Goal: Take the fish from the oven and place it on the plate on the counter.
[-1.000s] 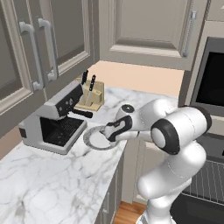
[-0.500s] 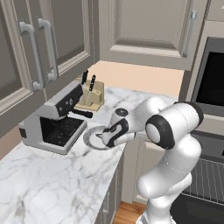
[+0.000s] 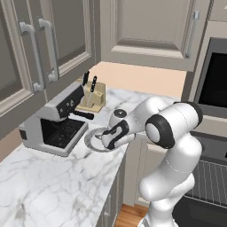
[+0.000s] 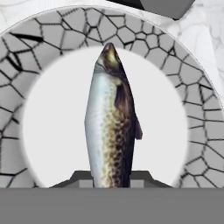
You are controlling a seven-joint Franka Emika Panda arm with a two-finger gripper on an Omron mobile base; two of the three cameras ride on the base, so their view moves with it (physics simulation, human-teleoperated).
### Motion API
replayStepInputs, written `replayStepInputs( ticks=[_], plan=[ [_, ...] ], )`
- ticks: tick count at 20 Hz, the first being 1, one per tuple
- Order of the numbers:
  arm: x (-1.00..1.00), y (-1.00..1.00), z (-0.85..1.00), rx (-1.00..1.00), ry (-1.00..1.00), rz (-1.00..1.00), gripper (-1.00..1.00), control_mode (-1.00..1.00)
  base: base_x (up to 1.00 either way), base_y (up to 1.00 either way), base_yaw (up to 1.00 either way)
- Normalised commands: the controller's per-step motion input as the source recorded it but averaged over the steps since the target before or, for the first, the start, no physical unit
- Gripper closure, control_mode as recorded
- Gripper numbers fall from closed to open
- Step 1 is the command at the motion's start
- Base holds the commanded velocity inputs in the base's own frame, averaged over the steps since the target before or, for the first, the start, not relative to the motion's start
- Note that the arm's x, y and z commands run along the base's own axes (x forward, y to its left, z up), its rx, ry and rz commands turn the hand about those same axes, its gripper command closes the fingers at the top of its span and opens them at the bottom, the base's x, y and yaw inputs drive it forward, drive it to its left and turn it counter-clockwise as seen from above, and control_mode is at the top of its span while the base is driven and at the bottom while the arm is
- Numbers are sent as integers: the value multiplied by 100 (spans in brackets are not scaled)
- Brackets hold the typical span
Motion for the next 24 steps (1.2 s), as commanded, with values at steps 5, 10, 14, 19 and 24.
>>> replayStepInputs(
  ticks=[5,10,14,19,24],
  plan=[
    [0,0,0,0,0,0,-100,-100,0,0,0],
    [0,0,0,0,0,0,-100,-100,0,0,0],
    [0,0,0,0,0,0,-100,-100,0,0,0],
    [-23,-30,15,1,-1,0,-100,-100,0,0,0],
    [-35,-37,60,6,-5,-1,-100,-100,0,0,0]
  ],
)
